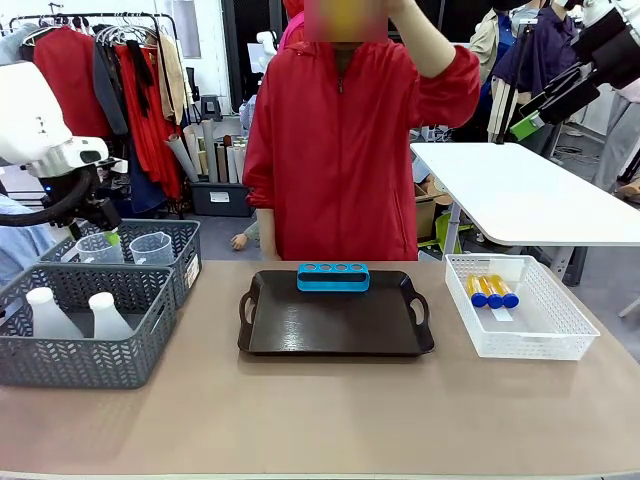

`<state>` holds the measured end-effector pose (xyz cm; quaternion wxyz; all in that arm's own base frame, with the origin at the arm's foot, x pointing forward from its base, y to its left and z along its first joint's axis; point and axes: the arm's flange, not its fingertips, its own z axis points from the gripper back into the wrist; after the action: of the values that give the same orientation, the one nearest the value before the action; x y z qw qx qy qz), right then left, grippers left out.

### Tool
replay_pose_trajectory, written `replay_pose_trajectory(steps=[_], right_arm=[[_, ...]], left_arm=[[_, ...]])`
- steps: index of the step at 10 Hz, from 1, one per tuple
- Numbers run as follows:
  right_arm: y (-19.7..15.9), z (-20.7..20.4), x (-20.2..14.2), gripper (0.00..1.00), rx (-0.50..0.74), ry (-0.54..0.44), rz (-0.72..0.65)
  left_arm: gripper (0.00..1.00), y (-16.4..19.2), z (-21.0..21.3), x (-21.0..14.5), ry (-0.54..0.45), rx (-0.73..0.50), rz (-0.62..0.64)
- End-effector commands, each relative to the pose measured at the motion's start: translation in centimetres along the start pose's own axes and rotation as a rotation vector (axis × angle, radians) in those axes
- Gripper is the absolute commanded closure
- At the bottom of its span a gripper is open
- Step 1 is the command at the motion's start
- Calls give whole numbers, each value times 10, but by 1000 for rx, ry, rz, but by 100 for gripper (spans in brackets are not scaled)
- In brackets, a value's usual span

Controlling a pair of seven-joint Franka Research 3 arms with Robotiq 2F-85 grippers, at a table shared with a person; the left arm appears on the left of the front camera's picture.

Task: Prepare the laboratory tools.
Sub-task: Pick up one Large Measuring Cup and place it on the Handle tray.

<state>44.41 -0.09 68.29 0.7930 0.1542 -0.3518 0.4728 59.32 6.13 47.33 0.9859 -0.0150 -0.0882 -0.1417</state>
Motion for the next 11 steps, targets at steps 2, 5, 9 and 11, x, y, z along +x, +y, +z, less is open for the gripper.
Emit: replay_pose_trajectory(steps=[2,5,9,11], right_arm=[[0,1,1,0,7,-5,2],[0,1,1,0,7,-5,2],[0,1,1,0,7,-5,2],[0,1,1,0,7,-5,2]], left_arm=[[0,30,-12,7,37,51,108],[0,36,-21,1,32,25,98],[0,39,-25,10,10,87,117],[0,44,-38,28,8,100,112]])
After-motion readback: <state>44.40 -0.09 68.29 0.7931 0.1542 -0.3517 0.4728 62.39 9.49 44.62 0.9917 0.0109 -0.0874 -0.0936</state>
